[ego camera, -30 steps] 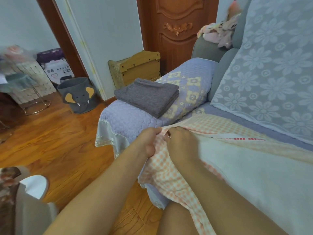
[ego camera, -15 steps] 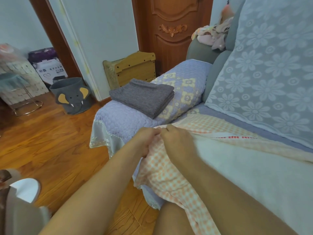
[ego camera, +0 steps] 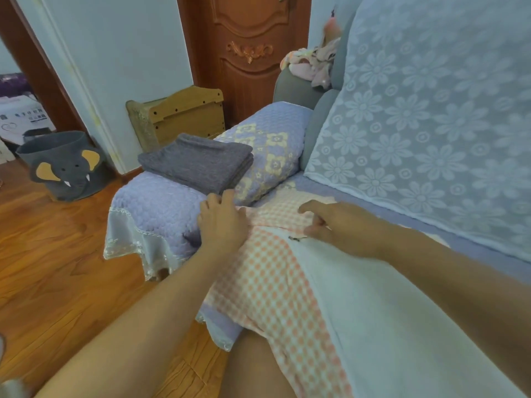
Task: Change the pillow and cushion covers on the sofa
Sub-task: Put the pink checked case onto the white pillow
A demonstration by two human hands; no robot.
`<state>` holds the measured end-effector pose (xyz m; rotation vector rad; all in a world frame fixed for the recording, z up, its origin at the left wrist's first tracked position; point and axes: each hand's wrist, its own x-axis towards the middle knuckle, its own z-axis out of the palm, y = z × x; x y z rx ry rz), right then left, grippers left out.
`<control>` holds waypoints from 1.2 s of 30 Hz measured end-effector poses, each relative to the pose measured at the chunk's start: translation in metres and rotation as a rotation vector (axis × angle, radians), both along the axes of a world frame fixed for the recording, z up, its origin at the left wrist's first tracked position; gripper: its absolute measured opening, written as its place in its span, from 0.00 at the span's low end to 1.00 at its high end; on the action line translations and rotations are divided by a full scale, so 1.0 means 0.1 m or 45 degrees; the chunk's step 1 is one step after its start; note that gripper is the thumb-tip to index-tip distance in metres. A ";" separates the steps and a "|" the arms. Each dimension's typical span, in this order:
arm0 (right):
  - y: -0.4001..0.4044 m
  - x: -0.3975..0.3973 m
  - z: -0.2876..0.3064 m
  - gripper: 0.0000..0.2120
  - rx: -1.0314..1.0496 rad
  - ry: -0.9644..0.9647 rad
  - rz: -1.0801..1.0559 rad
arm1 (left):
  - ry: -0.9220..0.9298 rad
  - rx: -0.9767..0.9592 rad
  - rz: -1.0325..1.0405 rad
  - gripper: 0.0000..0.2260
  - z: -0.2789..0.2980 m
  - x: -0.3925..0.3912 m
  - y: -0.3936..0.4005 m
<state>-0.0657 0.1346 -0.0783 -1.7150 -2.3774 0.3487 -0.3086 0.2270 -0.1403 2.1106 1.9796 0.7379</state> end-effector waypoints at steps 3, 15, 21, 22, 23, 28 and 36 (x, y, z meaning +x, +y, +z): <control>-0.17 0.54 0.03 0.09 -0.088 -0.128 -0.181 | -0.126 0.172 -0.582 0.17 0.18 0.27 -0.43; -1.31 2.10 -0.19 0.02 0.033 -0.630 -0.819 | 0.569 -0.331 -0.811 0.24 0.03 0.83 -0.94; -2.22 2.39 -0.70 0.12 -0.232 -0.192 -1.545 | 0.808 -0.080 -0.644 0.18 0.32 1.15 -1.14; -2.35 2.36 -0.76 0.11 -0.177 -0.037 -1.580 | 0.690 -0.004 -0.718 0.17 0.38 1.32 -1.19; -2.46 2.33 -0.81 0.14 -0.122 0.087 -1.629 | 0.546 -0.023 -0.803 0.17 0.44 1.52 -1.23; -3.07 2.14 -0.97 0.34 -0.130 0.721 -1.909 | 0.455 -0.343 -1.000 0.29 0.52 2.70 -1.31; -3.60 1.53 -0.76 0.59 -0.384 1.714 -1.552 | 0.764 -0.461 -1.165 0.22 0.65 3.45 -1.50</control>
